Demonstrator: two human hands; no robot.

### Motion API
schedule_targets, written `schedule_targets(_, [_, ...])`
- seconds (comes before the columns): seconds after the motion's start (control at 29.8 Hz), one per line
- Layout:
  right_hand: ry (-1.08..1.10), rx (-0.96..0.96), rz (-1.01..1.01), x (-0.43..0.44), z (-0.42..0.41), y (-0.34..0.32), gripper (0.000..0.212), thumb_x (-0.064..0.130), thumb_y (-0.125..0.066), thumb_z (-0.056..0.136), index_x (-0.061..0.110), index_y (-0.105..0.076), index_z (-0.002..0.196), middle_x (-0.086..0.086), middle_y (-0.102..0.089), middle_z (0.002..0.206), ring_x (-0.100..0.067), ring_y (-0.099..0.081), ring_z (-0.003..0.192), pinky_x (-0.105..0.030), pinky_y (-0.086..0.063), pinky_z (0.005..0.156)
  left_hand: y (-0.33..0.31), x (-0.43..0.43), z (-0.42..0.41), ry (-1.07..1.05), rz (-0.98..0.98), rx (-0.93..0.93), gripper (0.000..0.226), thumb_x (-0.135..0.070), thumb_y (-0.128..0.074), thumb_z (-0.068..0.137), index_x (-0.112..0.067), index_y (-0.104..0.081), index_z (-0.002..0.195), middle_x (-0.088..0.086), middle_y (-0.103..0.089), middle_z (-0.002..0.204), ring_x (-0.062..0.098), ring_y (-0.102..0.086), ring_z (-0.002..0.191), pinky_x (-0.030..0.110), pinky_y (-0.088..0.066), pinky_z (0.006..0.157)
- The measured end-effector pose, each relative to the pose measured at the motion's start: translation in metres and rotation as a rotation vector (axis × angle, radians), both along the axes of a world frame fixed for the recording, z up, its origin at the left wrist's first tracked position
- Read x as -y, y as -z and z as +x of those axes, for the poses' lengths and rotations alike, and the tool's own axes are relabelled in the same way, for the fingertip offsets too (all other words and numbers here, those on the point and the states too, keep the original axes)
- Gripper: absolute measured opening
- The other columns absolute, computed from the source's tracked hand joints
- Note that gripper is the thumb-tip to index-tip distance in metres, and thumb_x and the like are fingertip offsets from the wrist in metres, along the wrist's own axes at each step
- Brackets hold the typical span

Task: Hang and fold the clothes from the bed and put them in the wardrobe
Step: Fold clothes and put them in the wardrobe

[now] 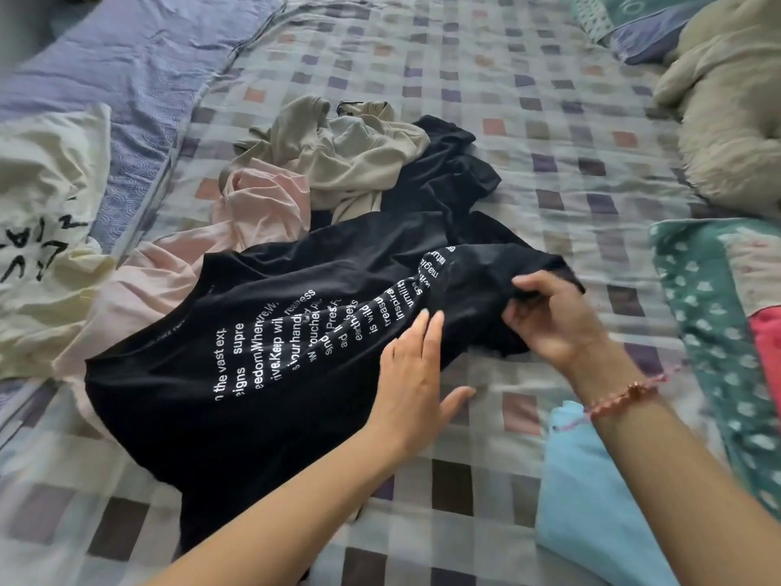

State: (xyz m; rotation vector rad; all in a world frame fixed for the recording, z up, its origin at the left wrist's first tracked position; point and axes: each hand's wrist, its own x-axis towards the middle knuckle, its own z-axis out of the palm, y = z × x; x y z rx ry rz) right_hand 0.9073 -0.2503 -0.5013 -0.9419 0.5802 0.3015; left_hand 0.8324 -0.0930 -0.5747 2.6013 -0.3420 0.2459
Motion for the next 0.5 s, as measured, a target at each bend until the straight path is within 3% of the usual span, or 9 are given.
schedule_targets(0.07, [-0.272, 0.050, -0.112, -0.014, -0.035, -0.004, 0.018, -0.007, -0.047, 0.083, 0.004, -0.061, 0.080, -0.003, -0.059, 0.062, -0.012, -0.053, 0.053, -0.017, -0.046, 0.047, -0.018, 0.020, 0.013, -0.010, -0.138, 0.036, 0.077, -0.039, -0.045, 0.070, -0.010, -0.025, 0.139, 0.020, -0.042, 0.138, 0.026, -0.037, 0.124, 0.033, -0.027, 0.104])
schedule_targets(0.1, [-0.334, 0.086, -0.148, -0.012, -0.051, -0.005, 0.022, -0.013, -0.046, 0.081, 0.000, -0.062, 0.088, -0.007, -0.060, 0.067, -0.014, -0.053, 0.058, -0.019, -0.048, 0.051, -0.024, 0.031, 0.019, 0.002, -0.143, 0.055, 0.076, -0.032, -0.046, 0.065, -0.011, -0.030, 0.136, 0.017, -0.050, 0.129, 0.026, -0.043, 0.116, 0.032, -0.029, 0.099])
schedule_targets(0.2, [-0.244, 0.073, -0.112, 0.003, -0.071, 0.005, 0.036, -0.020, -0.032, 0.077, 0.000, -0.058, 0.092, -0.011, -0.058, 0.074, -0.020, -0.053, 0.068, -0.026, -0.048, 0.061, -0.019, 0.030, 0.027, 0.079, -0.098, 0.037, 0.059, -0.016, -0.063, 0.049, -0.015, -0.052, 0.107, 0.002, -0.063, 0.085, 0.025, -0.061, 0.078, 0.025, -0.040, 0.073])
schedule_targets(0.3, [-0.002, -0.263, 0.030, 0.033, -0.067, 0.041, 0.022, 0.003, -0.038, 0.090, 0.001, -0.054, 0.105, -0.015, -0.056, 0.091, -0.025, -0.054, 0.081, -0.034, -0.048, 0.072, -0.017, 0.015, 0.016, -0.004, -0.348, -0.035, 0.048, -0.002, -0.049, 0.056, -0.015, -0.063, 0.100, -0.003, -0.067, 0.087, 0.016, -0.061, 0.083, 0.020, -0.045, 0.073])
schedule_targets(0.37, [0.018, -0.419, 0.115, 0.041, -0.060, 0.066, 0.042, 0.029, -0.050, 0.093, 0.000, -0.045, 0.123, -0.019, -0.053, 0.107, -0.030, -0.055, 0.092, -0.040, -0.047, 0.081, -0.024, 0.005, 0.010, -0.052, -0.526, -0.043, 0.050, 0.002, -0.046, 0.061, -0.026, -0.061, 0.099, -0.013, -0.066, 0.084, 0.005, -0.060, 0.078, 0.011, -0.044, 0.071])
schedule_targets(0.44, [-0.013, -0.421, 0.083, 0.041, -0.044, 0.084, 0.055, 0.045, -0.055, 0.089, 0.004, -0.048, 0.124, -0.013, -0.057, 0.102, -0.025, -0.056, 0.088, -0.037, -0.047, 0.079, -0.030, -0.002, 0.006, -0.043, -0.609, -0.053, 0.047, 0.002, -0.048, 0.065, -0.031, -0.058, 0.098, -0.014, -0.065, 0.085, 0.001, -0.060, 0.073, 0.007, -0.043, 0.068])
schedule_targets(0.5, [0.018, -0.345, -0.039, 0.037, -0.021, 0.090, 0.043, 0.048, -0.058, 0.086, 0.013, -0.058, 0.109, -0.006, -0.063, 0.096, -0.020, -0.059, 0.082, -0.032, -0.048, 0.072, -0.037, -0.004, 0.002, -0.008, -0.637, -0.083, 0.035, -0.011, -0.047, 0.068, -0.031, -0.061, 0.094, -0.013, -0.065, 0.089, -0.001, -0.061, 0.074, 0.007, -0.043, 0.068])
